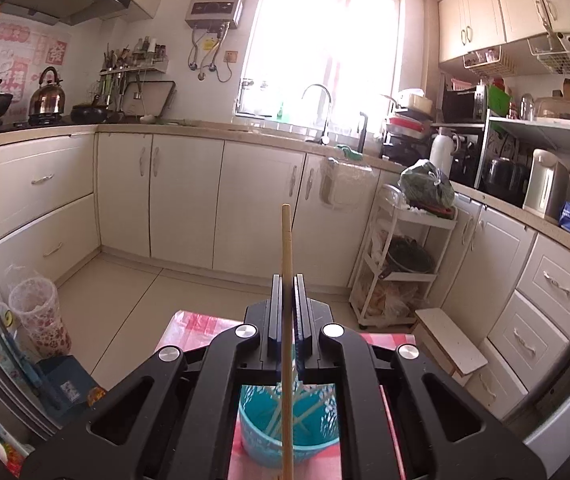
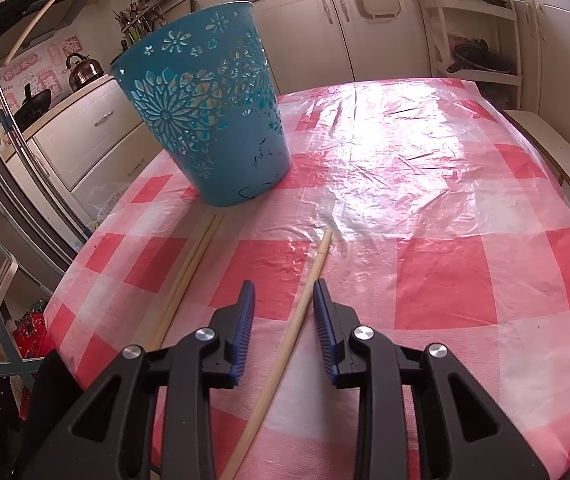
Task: Organize utensils
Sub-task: 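Lift the chopstick over the teal cup and open the left tool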
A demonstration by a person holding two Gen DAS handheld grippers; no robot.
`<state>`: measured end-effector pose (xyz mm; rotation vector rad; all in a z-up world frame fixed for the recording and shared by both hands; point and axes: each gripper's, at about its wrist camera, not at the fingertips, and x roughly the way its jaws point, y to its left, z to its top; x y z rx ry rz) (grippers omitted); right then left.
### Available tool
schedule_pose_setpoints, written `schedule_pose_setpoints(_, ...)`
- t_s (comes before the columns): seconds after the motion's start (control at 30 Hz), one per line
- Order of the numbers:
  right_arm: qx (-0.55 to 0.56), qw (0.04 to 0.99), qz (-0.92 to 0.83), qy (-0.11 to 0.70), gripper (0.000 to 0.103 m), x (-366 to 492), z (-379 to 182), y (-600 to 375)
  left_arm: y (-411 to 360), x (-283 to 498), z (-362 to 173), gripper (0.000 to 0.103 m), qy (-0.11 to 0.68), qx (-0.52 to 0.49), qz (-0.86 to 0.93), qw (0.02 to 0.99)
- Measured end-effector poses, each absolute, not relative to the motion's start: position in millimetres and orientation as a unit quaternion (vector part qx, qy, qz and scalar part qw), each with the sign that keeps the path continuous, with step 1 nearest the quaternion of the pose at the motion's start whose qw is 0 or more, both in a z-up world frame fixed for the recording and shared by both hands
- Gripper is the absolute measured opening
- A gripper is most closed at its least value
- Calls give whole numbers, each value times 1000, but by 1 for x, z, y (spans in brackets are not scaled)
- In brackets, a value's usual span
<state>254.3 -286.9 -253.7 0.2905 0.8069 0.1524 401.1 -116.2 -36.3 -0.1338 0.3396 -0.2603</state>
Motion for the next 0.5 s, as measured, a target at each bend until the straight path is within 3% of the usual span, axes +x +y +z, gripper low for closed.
schedule_pose_setpoints(0.5, 156, 904, 85, 389, 36, 259, -254, -287, -144, 480, -111, 5, 206, -88, -102, 969)
